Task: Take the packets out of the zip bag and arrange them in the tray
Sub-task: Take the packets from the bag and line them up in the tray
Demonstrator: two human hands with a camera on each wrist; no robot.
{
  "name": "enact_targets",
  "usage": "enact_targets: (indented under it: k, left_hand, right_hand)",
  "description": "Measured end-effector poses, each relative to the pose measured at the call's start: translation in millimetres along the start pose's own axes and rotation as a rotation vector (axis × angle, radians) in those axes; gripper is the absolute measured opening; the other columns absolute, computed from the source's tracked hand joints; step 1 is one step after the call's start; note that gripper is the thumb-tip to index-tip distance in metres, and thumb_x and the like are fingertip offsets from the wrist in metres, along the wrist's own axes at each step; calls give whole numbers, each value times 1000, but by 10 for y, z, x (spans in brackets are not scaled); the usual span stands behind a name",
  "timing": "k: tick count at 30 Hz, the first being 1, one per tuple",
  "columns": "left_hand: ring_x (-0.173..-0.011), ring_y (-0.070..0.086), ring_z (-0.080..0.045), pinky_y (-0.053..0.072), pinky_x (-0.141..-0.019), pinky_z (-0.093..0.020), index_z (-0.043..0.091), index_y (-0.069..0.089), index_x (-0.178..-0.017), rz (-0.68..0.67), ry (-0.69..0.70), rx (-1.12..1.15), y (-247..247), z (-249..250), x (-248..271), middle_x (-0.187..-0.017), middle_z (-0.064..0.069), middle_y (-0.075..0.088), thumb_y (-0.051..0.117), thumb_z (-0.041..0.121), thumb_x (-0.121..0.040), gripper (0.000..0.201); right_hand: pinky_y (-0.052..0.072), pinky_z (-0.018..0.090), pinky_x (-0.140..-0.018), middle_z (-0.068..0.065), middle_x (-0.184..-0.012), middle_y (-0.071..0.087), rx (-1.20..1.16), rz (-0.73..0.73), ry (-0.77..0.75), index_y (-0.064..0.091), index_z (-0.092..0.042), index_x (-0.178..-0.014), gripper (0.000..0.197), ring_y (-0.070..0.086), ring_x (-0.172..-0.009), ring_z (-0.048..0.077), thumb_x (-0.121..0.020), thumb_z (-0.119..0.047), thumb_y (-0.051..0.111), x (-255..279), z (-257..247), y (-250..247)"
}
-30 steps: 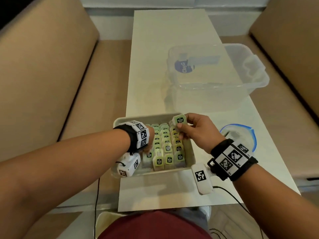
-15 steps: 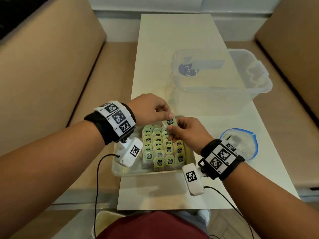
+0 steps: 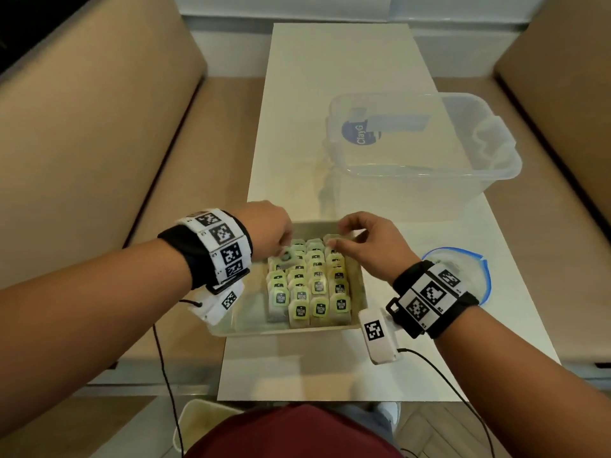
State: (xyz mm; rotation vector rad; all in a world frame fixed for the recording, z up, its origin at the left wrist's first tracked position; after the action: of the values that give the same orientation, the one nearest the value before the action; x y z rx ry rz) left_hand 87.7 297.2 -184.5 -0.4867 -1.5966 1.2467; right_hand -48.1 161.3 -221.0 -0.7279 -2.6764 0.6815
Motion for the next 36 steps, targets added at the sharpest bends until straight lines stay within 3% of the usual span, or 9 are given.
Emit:
enact_targets:
  k: [5, 9, 14, 16, 20, 22, 26, 30, 36]
  left_hand:
    - [-82, 58, -12, 44, -65, -21, 15, 74, -105, -431, 140, -227, 639, 221, -146, -92, 7, 68, 71, 18, -85, 21]
    - [-79, 55, -10, 43, -68, -22, 15, 74, -100, -517, 173, -248, 824, 335, -267, -97, 5, 70, 74, 21, -83, 19]
    - [-81, 57, -11, 44, -72, -22, 15, 74, -92, -623, 136, -362, 918, 386, -419, -103, 5, 71, 68, 24, -89, 11]
    - [-79, 59, -12, 45, -71, -24, 16, 75, -100, -603, 150, -418, 942, 389, -425, -105, 8, 72, 69, 31, -88, 20]
    - [-72, 57, -19, 54, -71, -32, 17, 67, -77, -482, 36, -368, 768, 406, -445, -74, 3, 61, 71, 37, -83, 21]
    - [-72, 56, -21, 48, -66, -30, 12, 67, -81, -375, -7, -335, 485, 492, -446, -71, 0, 57, 65, 39, -87, 28]
    - [-72, 64, -20, 53, -67, -31, 13, 72, -88, -116, 19, -70, -157, 825, -475, -80, -2, 69, 57, 43, -90, 34]
    - [-88, 62, -12, 46, -76, -24, 22, 72, -100, 53, 129, 217, -442, 1504, -623, -96, 7, 69, 62, 38, -91, 21]
    - [-99, 66, -15, 47, -84, -21, 20, 74, -107, -6, 191, 288, -37, 2498, -1098, -108, 3, 72, 64, 19, -90, 20]
  right_hand:
    - [46, 28, -74, -2, -101, 63, 319, -50, 126, 57, -17, -117, 38, 59, -82, 16, -84, -27, 72, 29, 305, -97]
    - [58, 38, -61, 8, -81, 70, 140, -134, 221, 52, -12, -116, 29, 66, -60, 20, -89, -6, 60, 91, 414, -1]
    - [60, 51, -70, 20, -80, 72, 77, -139, 211, 56, -8, -111, 21, 71, -68, 35, -90, -3, 58, 80, 458, 2]
    - [60, 50, -71, 19, -79, 72, 65, -149, 213, 56, -9, -109, 20, 71, -68, 34, -90, -5, 60, 74, 473, 6]
    - [61, 48, -71, 15, -85, 71, 6, -149, 231, 54, -11, -113, 20, 72, -68, 30, -94, -15, 58, 85, 500, -49]
    - [62, 44, -66, 12, -91, 70, -16, -127, 231, 55, -12, -112, 17, 71, -68, 27, -97, -19, 53, 110, 551, -198]
    - [55, 30, -57, 5, -90, 70, -21, -38, 218, 60, -14, -107, 15, 66, -64, 19, -98, -15, 49, 175, 778, -750]
    - [47, 29, -71, 0, -88, 68, 187, 154, 163, 62, -18, -101, 10, 61, -76, 18, -94, -18, 55, 251, 1118, -1443]
    - [40, 28, -71, 4, -103, 52, 506, 98, 295, 59, -23, -97, 25, 57, -90, 24, -82, -36, 74, 413, 1717, -1845]
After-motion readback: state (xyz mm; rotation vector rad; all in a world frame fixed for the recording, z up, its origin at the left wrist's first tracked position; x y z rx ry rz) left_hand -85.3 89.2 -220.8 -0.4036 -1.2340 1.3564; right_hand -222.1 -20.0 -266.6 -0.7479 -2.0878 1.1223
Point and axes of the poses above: each hand's wrist, its own x-axis away from the middle knuckle, its own y-axis out of the palm, z = x × y, the point moved 5 cm from there along -x, towards the middle knuckle
